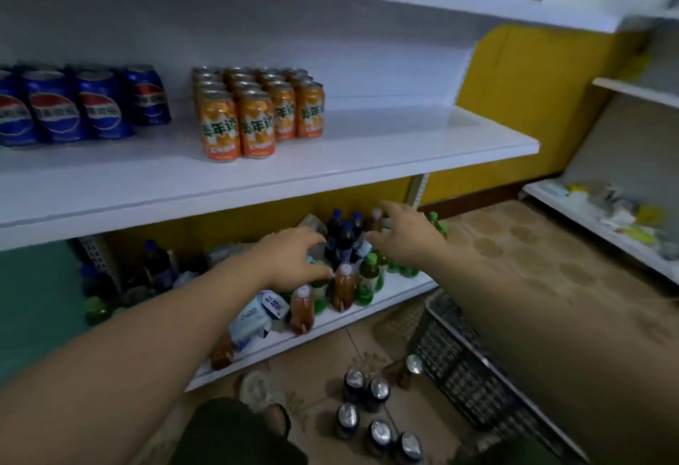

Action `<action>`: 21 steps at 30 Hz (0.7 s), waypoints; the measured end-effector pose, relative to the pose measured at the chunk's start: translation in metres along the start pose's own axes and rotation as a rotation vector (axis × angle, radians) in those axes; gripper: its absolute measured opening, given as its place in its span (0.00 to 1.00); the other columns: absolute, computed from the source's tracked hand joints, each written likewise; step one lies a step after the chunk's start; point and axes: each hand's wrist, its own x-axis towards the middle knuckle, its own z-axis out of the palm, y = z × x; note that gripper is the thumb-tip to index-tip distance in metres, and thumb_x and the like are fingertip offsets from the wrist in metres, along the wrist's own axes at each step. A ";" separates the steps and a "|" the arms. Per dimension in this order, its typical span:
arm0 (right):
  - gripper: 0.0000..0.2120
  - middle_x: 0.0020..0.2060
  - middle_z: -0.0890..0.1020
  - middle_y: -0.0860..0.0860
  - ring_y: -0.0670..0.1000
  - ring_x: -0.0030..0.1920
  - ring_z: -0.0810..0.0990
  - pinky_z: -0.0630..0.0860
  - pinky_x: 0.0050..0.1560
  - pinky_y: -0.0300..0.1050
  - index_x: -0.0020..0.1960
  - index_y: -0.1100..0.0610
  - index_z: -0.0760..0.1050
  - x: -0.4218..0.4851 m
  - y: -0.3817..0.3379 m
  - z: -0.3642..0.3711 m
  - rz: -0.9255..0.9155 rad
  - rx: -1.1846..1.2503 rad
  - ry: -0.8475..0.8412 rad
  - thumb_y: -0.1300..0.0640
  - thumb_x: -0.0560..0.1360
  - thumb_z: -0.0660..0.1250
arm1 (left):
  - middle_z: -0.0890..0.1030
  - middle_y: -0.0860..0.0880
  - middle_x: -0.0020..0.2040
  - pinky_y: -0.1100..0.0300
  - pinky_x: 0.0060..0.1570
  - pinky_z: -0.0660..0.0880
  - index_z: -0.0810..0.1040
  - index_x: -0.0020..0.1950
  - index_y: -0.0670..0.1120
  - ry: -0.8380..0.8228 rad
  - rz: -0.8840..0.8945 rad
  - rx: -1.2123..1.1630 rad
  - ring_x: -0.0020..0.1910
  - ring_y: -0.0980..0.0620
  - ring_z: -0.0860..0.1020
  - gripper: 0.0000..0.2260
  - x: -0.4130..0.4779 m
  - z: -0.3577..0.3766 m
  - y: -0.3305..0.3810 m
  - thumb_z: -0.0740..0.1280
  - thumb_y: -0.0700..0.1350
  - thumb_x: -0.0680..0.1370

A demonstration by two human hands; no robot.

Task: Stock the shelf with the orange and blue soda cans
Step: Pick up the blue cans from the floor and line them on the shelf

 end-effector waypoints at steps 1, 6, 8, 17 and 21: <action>0.36 0.76 0.60 0.54 0.56 0.72 0.64 0.68 0.66 0.50 0.78 0.54 0.52 -0.009 0.023 0.007 0.050 -0.002 -0.020 0.40 0.78 0.62 | 0.62 0.49 0.76 0.50 0.69 0.65 0.62 0.75 0.51 -0.049 0.028 -0.013 0.72 0.48 0.64 0.30 0.009 0.020 0.017 0.64 0.62 0.76; 0.34 0.73 0.64 0.56 0.57 0.68 0.68 0.71 0.64 0.50 0.77 0.56 0.55 -0.037 0.121 0.057 0.295 0.032 -0.136 0.41 0.78 0.61 | 0.60 0.49 0.77 0.52 0.71 0.62 0.60 0.77 0.50 -0.291 0.127 -0.005 0.74 0.48 0.61 0.33 0.043 0.124 0.067 0.64 0.62 0.76; 0.31 0.69 0.68 0.57 0.57 0.65 0.71 0.72 0.61 0.49 0.74 0.55 0.59 -0.040 0.153 0.082 0.368 0.057 -0.188 0.41 0.78 0.62 | 0.61 0.50 0.76 0.53 0.71 0.62 0.62 0.76 0.51 -0.363 0.142 -0.008 0.74 0.49 0.61 0.33 0.058 0.158 0.075 0.64 0.62 0.75; 0.32 0.70 0.68 0.58 0.59 0.67 0.69 0.68 0.61 0.47 0.75 0.56 0.59 0.013 0.254 0.226 0.525 0.191 -0.418 0.40 0.78 0.62 | 0.69 0.52 0.72 0.53 0.66 0.68 0.69 0.71 0.54 -0.559 0.023 -0.167 0.68 0.50 0.69 0.28 0.163 0.291 0.050 0.68 0.59 0.72; 0.32 0.71 0.67 0.58 0.60 0.68 0.68 0.68 0.64 0.48 0.75 0.56 0.59 0.044 0.288 0.297 0.575 0.224 -0.502 0.42 0.77 0.63 | 0.71 0.50 0.70 0.51 0.64 0.69 0.69 0.70 0.55 -0.609 -0.049 -0.207 0.67 0.47 0.70 0.29 0.206 0.352 0.025 0.66 0.60 0.71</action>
